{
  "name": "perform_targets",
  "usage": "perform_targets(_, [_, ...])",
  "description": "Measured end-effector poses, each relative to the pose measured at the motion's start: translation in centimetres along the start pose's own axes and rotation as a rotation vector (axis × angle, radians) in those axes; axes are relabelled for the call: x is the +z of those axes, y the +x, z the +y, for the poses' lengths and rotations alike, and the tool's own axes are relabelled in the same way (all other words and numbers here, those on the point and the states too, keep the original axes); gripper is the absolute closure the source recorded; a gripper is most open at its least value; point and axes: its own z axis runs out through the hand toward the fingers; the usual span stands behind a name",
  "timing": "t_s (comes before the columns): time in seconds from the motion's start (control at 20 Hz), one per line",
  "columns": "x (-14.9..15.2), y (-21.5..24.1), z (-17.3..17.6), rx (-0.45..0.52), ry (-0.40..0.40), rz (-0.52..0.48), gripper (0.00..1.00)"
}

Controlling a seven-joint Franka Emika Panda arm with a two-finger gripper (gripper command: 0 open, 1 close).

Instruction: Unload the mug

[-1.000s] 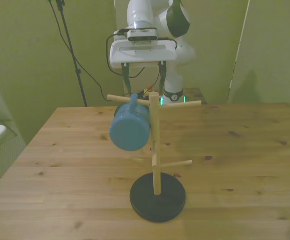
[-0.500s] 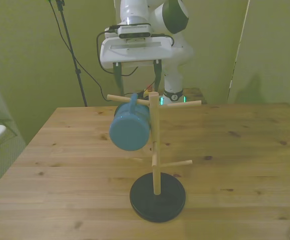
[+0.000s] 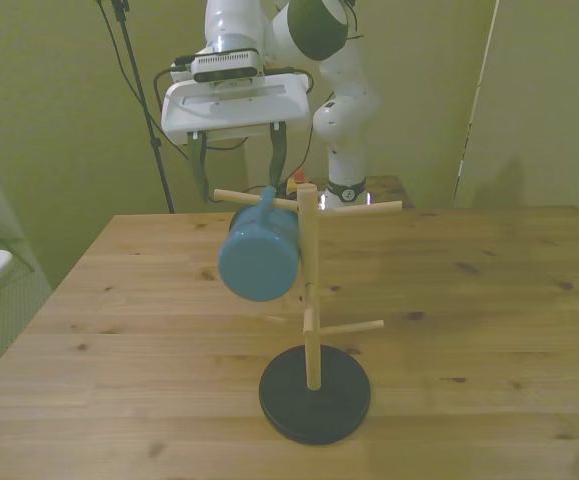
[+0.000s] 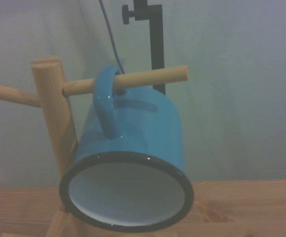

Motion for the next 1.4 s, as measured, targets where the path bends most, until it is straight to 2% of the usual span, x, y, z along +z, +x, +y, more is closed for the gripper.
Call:
perform_targets(0.1, [0.5,0.2,-0.1,-0.002,-0.005,-0.017,0.00])
perform_targets(0.15, [1.2,0.0,0.1,-0.013,-0.038,-0.060,0.00])
perform_targets(0.65, [2.6,-0.4,-0.2,-0.020,-0.036,-0.080,0.00])
perform_targets(1.05, [2.9,1.2,-1.4,-0.026,-0.008,-0.062,0.00])
perform_targets(1.4, [5.0,2.2,-2.2,-0.058,-0.027,-0.078,0.00])
